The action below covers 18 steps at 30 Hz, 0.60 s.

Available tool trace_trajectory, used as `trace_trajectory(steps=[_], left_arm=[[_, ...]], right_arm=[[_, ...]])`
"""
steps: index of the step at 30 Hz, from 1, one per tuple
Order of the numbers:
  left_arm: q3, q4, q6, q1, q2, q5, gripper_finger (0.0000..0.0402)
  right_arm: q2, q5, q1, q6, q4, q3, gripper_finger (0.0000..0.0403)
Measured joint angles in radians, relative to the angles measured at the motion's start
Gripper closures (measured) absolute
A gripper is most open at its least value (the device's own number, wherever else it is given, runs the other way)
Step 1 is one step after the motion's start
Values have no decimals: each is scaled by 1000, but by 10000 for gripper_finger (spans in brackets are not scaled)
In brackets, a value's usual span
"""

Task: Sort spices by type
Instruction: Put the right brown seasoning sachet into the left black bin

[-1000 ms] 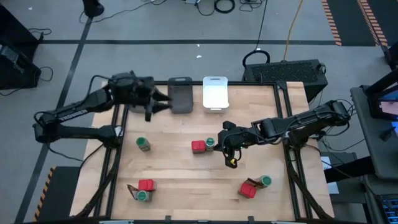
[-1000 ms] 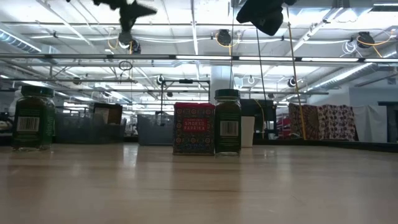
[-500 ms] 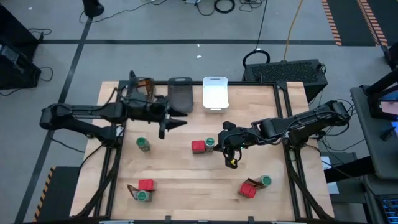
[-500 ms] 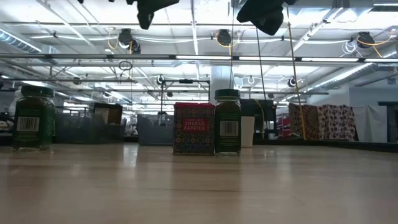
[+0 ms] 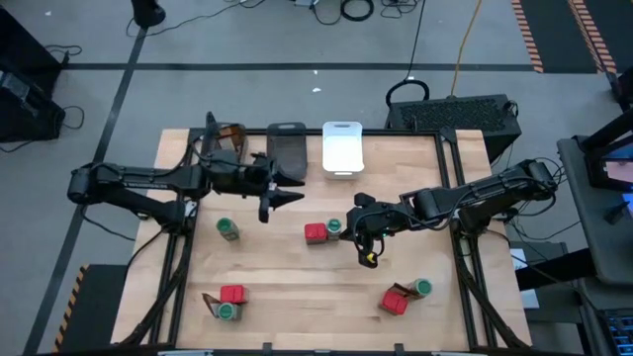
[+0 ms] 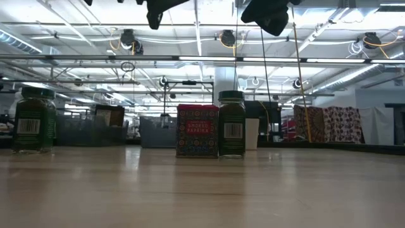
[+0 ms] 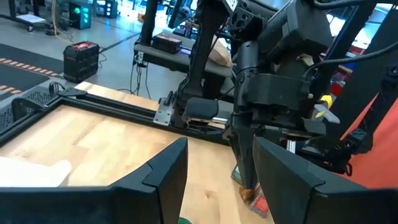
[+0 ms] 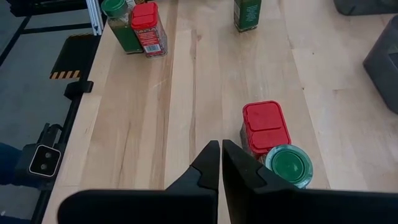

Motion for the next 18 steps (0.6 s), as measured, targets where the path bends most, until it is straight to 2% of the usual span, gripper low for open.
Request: trace_trajectory(steps=[11, 18], left_arm=[[0, 24, 15, 0, 0, -5, 214], [0, -6, 35, -54, 8, 1, 214]], right_arm=[[0, 0, 0, 0, 0, 0, 403], [0, 0, 0, 0, 0, 0, 403]])
